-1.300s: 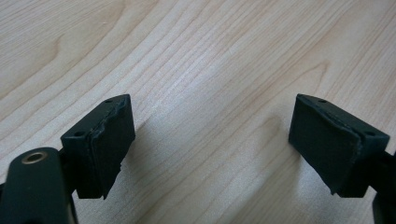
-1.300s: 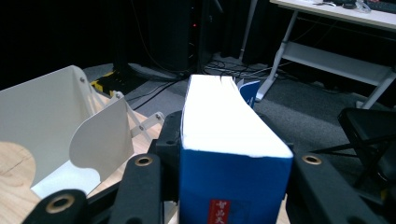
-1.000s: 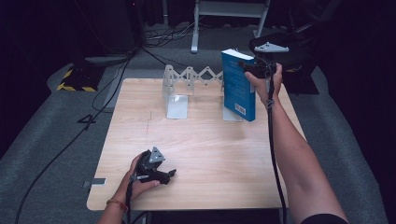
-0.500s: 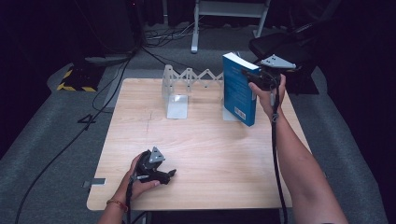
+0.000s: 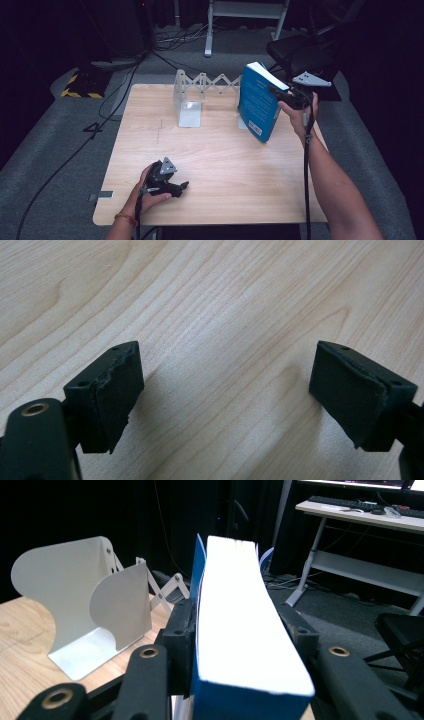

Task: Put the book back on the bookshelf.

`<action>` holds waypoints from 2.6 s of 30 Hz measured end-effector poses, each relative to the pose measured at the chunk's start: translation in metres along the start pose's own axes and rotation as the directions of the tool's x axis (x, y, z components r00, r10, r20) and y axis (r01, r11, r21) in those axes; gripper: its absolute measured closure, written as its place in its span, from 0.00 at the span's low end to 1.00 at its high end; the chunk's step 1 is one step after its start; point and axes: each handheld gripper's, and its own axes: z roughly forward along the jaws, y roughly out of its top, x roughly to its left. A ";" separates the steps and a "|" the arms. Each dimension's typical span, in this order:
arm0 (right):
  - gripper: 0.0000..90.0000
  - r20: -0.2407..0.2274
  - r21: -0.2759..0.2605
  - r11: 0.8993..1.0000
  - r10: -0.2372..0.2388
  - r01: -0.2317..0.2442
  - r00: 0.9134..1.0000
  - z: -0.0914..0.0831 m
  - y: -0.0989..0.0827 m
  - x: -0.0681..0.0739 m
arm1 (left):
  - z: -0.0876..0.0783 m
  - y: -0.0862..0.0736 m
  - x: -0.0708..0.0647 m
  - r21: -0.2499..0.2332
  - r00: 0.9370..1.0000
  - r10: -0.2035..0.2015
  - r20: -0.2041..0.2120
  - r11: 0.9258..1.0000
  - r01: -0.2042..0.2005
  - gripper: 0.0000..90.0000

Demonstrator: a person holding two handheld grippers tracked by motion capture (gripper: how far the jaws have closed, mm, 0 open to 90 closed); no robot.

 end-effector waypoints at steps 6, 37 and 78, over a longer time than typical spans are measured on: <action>0.65 0.001 0.031 0.999 -0.029 0.029 1.000 -0.007 0.000 0.003 | 0.000 0.000 0.000 0.000 1.000 0.000 0.000 1.000 0.000 0.16; 0.59 -0.137 0.572 0.820 0.066 0.024 0.988 0.029 0.067 -0.014 | 0.000 0.000 0.000 0.001 1.000 0.001 0.001 1.000 -0.001 0.16; 0.67 0.024 0.543 0.839 0.023 -0.032 0.999 0.067 0.080 0.005 | -0.001 0.000 -0.002 0.005 0.999 0.035 0.025 0.999 -0.035 0.16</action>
